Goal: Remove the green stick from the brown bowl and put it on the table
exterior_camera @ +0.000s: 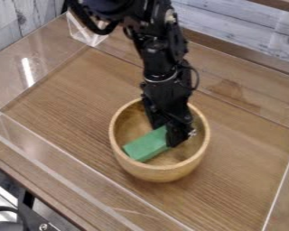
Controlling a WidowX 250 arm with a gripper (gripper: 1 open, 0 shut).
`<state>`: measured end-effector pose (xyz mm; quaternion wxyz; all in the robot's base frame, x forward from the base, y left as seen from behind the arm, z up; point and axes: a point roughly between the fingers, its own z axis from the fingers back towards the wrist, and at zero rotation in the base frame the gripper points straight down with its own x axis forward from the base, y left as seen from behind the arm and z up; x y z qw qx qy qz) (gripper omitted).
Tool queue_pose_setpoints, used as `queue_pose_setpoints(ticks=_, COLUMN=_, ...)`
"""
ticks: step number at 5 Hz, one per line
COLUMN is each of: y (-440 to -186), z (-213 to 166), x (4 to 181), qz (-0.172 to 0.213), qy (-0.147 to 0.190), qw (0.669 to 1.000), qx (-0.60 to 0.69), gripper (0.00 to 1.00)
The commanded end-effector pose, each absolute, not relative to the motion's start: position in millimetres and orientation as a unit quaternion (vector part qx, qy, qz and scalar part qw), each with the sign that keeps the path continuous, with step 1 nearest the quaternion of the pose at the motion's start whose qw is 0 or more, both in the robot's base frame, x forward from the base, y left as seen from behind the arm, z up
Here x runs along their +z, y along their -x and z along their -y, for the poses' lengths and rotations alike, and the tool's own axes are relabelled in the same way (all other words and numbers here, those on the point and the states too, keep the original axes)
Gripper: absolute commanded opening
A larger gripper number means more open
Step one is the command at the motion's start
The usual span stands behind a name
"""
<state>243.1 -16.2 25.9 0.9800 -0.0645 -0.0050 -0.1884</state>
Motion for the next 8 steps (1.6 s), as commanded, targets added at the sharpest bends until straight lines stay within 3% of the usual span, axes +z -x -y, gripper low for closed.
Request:
queue_pose_setpoints(ticks=1, y=-241, z=6, x=29.8, qz=-0.006, qy=0.067, qw=0.98, qx=-0.186, gripper=0.0)
queue_pose_setpoints(ticks=4, y=-264, z=2, x=36.0, qz=-0.007, qy=0.072, qw=0.976, qx=-0.205, gripper=0.0)
queue_pose_setpoints(ticks=6, y=-261, z=-3, x=43.3, qz=-0.006, qy=0.075, qw=0.975, qx=-0.208, gripper=0.0)
queue_pose_setpoints(ticks=8, y=-266, z=-2, x=54.3, qz=0.014, qy=0.053, qw=0.976, qx=-0.211, gripper=0.0)
